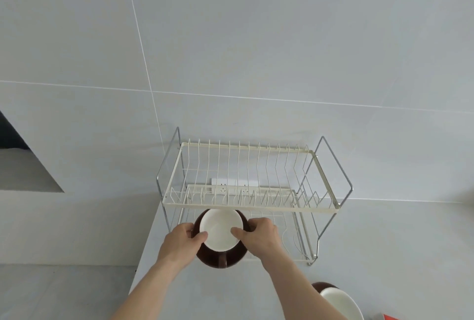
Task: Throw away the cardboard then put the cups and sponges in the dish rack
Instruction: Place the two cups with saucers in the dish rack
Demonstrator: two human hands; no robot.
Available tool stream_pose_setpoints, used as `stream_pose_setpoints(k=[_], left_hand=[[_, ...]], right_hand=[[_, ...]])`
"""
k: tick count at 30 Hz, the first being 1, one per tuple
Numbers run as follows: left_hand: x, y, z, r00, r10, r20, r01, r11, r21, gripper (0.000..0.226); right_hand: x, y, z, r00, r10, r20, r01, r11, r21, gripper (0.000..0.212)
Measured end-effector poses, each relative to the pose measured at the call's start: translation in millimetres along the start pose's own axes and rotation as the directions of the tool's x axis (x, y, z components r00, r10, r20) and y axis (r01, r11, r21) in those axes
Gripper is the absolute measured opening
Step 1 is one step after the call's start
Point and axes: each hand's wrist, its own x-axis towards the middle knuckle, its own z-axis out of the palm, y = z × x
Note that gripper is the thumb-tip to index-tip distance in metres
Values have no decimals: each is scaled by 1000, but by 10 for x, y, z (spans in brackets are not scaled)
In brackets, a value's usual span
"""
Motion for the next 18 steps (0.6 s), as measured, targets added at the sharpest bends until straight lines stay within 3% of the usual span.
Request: stream_pose_setpoints(k=[8,12,18], left_hand=[[203,51,148,999,-18,-46,19,1000,24,36],[394,54,190,998,-14,-69,20,996,88,32],[642,63,221,992,-42,-115,57,990,127,35]], right_hand=[[246,23,73,1000,13,-24,-11,997,79,22],[449,22,160,999,40,4,-40,993,115,32],[700,19,344,1000,19,-20,-19,1000,14,32]])
